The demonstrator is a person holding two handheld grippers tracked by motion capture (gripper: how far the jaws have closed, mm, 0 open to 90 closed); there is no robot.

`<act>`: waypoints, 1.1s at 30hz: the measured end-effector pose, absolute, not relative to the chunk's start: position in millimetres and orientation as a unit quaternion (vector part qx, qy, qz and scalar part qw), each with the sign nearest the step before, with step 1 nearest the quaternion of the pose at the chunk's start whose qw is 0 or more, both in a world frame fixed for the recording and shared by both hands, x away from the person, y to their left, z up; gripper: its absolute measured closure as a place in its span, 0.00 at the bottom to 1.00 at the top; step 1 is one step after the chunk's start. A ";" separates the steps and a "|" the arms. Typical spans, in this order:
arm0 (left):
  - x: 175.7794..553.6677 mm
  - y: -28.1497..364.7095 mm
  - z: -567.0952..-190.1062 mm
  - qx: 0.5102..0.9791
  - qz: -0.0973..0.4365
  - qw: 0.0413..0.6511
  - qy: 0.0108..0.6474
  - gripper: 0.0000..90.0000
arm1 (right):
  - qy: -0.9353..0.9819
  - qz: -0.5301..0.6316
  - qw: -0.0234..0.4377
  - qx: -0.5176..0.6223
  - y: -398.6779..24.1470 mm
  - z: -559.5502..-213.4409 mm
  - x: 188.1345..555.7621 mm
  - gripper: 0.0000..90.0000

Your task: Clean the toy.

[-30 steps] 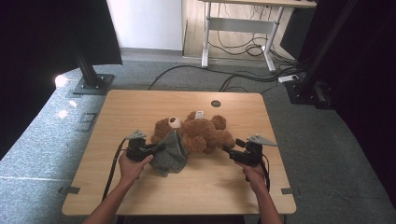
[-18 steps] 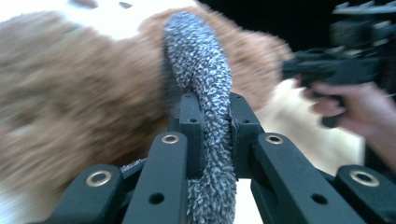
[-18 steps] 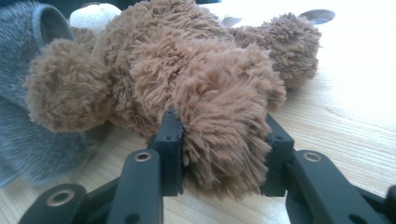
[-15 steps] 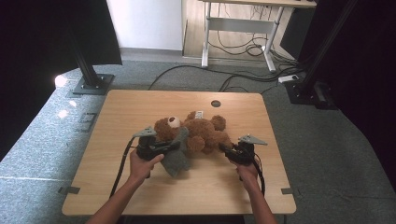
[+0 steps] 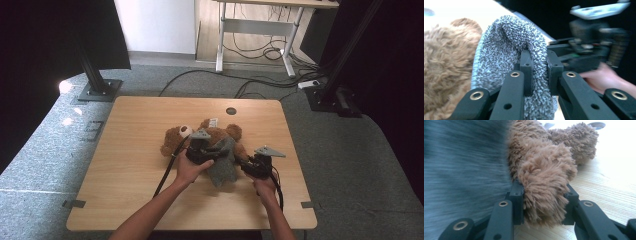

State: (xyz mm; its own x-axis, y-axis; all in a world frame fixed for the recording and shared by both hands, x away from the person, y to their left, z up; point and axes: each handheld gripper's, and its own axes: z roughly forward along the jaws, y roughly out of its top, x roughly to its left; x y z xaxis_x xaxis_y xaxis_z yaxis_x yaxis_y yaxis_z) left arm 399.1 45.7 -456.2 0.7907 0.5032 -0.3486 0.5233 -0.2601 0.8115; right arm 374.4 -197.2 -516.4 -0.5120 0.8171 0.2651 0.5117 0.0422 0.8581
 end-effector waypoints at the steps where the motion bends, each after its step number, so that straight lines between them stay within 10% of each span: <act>1: 404.4 43.0 -462.6 0.796 -0.008 0.506 0.333 0.87 | 0.708 0.505 0.154 0.468 -196.8 -516.6 373.8 0.72; 25: 417.3 202.6 -490.1 0.732 0.047 0.482 0.479 0.88 | 0.725 0.513 0.140 0.439 -202.1 -519.1 367.8 0.75; 33: 403.9 177.2 -480.4 0.745 0.019 0.521 0.417 0.87 | 0.723 0.521 0.132 0.435 -202.9 -520.7 368.7 0.75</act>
State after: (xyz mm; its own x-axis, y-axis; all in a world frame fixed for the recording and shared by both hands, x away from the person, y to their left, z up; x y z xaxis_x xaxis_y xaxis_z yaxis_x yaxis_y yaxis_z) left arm 403.9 177.2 -480.4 0.6518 0.6405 -0.4061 0.6013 -0.1100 0.7914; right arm 368.7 -202.9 -520.7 -0.5877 0.7654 0.2623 0.4913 0.0799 0.8673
